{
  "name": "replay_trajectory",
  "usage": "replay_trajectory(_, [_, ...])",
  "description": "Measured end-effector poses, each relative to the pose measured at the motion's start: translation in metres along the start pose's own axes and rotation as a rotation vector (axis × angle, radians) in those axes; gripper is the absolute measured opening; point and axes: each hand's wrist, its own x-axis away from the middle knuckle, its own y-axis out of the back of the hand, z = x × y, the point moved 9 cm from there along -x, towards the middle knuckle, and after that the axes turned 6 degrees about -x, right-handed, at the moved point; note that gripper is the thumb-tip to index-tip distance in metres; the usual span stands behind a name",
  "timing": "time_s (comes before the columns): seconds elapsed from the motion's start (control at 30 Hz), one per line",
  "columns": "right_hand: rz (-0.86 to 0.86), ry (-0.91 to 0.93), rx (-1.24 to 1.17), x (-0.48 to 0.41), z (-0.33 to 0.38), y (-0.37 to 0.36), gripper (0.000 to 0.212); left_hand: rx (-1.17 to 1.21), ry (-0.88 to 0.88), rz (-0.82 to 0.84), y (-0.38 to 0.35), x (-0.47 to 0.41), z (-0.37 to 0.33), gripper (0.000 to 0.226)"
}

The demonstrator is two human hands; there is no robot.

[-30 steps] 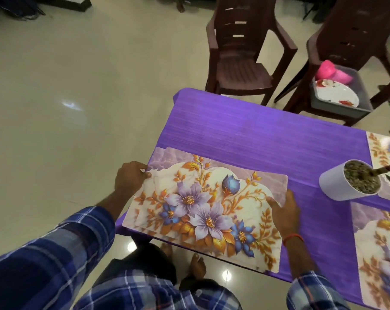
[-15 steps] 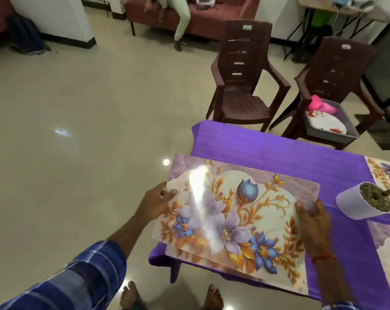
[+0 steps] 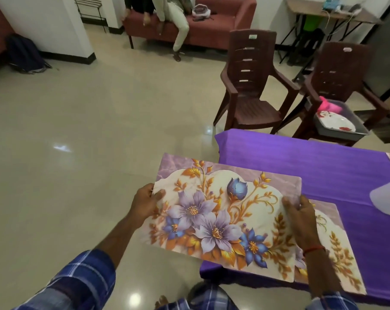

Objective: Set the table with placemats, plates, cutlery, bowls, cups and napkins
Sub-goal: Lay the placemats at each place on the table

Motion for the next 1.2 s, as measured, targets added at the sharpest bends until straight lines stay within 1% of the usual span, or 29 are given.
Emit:
replay_trajectory(0.07, [0.008, 0.008, 0.005, -0.004, 0.010, -0.011, 0.008, 0.026, 0.010, 0.016, 0.007, -0.011, -0.003, 0.006])
replay_trajectory(0.17, [0.007, 0.010, 0.024, -0.016, 0.015, -0.023, 0.013, 0.044, 0.023, 0.026, 0.012, -0.029, -0.008, 0.003])
replay_trajectory(0.3, [-0.006, -0.022, 0.041, -0.040, 0.010, -0.041, 0.028, 0.035, 0.027, 0.052, 0.019, -0.061, -0.019, 0.002])
replay_trajectory(0.43, [-0.032, -0.070, 0.003, -0.071, 0.000, -0.068, 0.039, 0.001, 0.027, 0.068, 0.029, -0.114, -0.036, 0.006])
replay_trajectory(0.47, [-0.035, -0.089, -0.011, -0.080, -0.002, -0.075, 0.039, -0.013, 0.021, 0.073, 0.030, -0.129, -0.043, 0.005])
replay_trajectory(0.6, [-0.069, -0.142, -0.087, -0.109, -0.002, -0.097, 0.019, -0.060, -0.008, 0.092, 0.032, -0.180, -0.077, 0.005])
replay_trajectory(0.73, [-0.097, -0.209, -0.162, -0.132, 0.003, -0.110, 0.011, -0.040, -0.028, 0.100, 0.026, -0.225, -0.109, 0.009])
replay_trajectory(0.93, [-0.174, -0.244, -0.217, -0.161, 0.009, -0.106, 0.008, -0.071, -0.046, 0.147, 0.002, -0.275, -0.135, 0.016])
replay_trajectory(1.1, [-0.243, -0.278, -0.249, -0.180, 0.002, -0.101, 0.010, -0.121, -0.086, 0.207, -0.028, -0.317, -0.166, 0.009])
replay_trajectory(1.2, [-0.284, -0.296, -0.274, -0.189, 0.003, -0.101, 0.012, -0.144, -0.116, 0.240, -0.045, -0.345, -0.182, 0.009])
